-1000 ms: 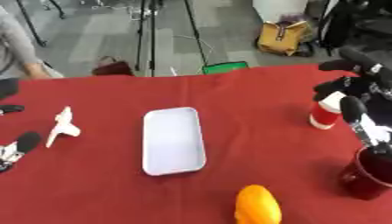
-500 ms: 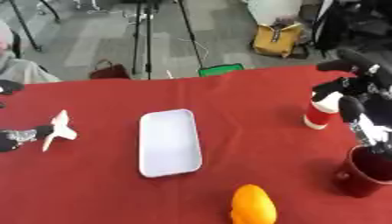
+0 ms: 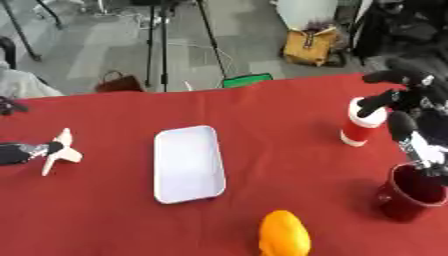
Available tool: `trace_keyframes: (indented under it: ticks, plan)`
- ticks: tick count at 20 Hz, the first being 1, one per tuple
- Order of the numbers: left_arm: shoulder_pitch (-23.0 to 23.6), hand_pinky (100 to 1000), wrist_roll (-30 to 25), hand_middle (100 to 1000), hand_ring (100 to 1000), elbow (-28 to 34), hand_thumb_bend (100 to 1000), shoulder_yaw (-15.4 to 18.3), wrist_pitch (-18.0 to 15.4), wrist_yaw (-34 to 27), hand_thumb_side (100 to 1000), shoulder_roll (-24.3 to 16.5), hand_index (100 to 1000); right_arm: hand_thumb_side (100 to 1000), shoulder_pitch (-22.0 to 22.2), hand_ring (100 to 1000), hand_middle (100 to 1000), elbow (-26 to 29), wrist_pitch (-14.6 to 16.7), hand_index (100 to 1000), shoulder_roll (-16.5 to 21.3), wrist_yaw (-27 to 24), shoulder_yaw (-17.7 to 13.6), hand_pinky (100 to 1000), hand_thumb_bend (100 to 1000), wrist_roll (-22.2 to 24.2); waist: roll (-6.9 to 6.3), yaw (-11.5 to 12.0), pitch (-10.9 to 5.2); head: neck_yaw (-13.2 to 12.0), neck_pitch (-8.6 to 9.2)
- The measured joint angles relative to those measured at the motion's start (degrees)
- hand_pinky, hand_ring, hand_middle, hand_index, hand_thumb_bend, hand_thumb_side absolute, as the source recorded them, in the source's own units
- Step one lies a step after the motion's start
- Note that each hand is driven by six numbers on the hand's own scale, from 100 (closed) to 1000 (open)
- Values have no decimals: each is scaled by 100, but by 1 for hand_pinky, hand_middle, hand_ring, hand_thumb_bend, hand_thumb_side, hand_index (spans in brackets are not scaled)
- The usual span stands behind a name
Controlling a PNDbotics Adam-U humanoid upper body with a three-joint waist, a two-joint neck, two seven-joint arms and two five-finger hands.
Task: Pick up objects on the table and place them in the box.
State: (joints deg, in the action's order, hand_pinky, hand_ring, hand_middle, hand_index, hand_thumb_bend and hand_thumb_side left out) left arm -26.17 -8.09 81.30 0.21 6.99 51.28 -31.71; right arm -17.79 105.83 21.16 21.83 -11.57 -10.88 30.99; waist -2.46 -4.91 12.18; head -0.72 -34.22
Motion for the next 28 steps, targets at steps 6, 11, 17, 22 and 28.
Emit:
trace_keyframes:
  ticks: [6, 11, 17, 22, 28]
  plan:
    - [115, 604, -475, 637, 714, -26, 1000, -1, 111, 637, 549, 12, 711, 459, 0, 607, 815, 0, -6, 975, 0, 0, 0, 748, 154, 6, -12, 15, 0, 1, 0]
    - [148, 595, -483, 589, 699, -157, 1000, 2, 219, 930, 562, 94, 708, 460, 0, 607, 815, 0, -10, 974, 0, 0, 0, 748, 153, 10, -8, 26, 0, 1, 0]
    - [84, 593, -58, 569, 696, -504, 1000, 1, 327, 954, 553, 222, 705, 460, 0, 607, 815, 0, -5, 975, 0, 0, 0, 748, 153, 17, -4, 15, 0, 1, 0]
    - [6, 589, 369, 544, 692, -830, 1000, -5, 312, 766, 542, 319, 694, 461, -2, 607, 815, 0, -3, 974, 0, 0, 0, 748, 152, 21, 5, -12, 0, -7, 0]
    - [-127, 581, 811, 529, 686, -1189, 984, -65, 245, 472, 547, 428, 687, 462, -4, 606, 814, 0, 2, 974, 0, 0, 3, 748, 153, 30, 7, -30, 1, -18, 1]
